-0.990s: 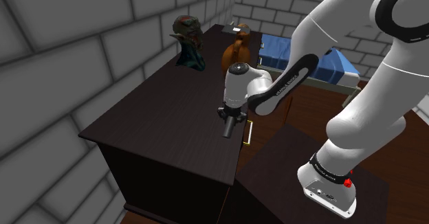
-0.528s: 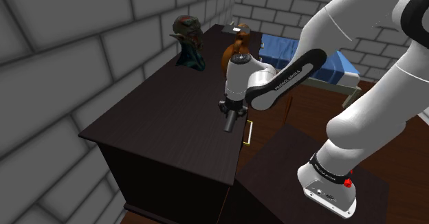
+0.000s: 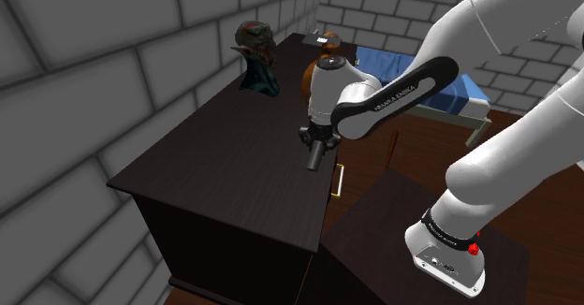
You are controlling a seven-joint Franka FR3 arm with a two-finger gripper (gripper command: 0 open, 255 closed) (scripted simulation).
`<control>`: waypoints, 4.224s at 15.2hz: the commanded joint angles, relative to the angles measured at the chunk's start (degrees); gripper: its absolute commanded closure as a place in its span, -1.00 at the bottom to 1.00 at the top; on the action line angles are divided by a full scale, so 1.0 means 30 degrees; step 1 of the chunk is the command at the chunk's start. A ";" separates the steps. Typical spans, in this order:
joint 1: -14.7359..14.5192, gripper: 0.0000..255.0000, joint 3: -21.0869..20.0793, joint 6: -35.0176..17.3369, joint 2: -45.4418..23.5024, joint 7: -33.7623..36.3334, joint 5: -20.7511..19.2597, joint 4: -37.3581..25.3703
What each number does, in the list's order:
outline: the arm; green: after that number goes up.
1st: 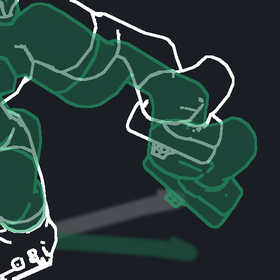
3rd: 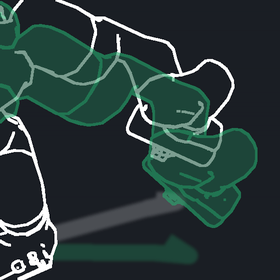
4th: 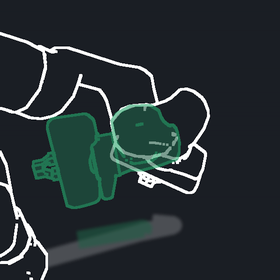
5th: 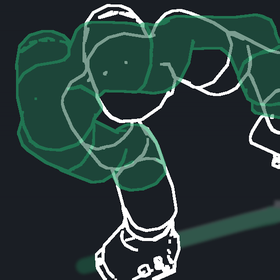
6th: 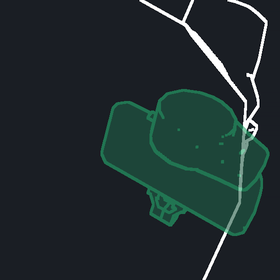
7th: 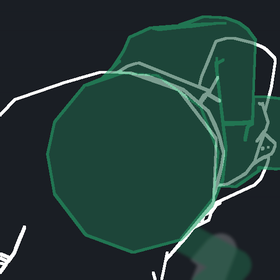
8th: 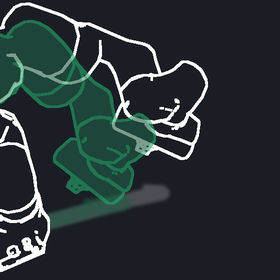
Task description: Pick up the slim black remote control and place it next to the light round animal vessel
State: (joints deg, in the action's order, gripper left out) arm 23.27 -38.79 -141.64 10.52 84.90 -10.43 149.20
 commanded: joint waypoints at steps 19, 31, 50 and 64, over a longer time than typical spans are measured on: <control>-0.1556 1.00 0.1865 0.5590 0.4092 -0.3379 0.3210 -0.2216; -0.1780 1.00 0.2647 0.8824 0.5303 -0.4321 0.3610 -0.4376; -0.1400 1.00 0.3372 1.2988 0.5129 -0.5238 0.3274 -0.8777; 0.0631 1.00 0.3268 1.3067 -0.4768 -0.5598 -0.1411 -1.7801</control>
State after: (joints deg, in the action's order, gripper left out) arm 25.11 -29.01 -102.82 -1.79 68.14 -13.67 97.93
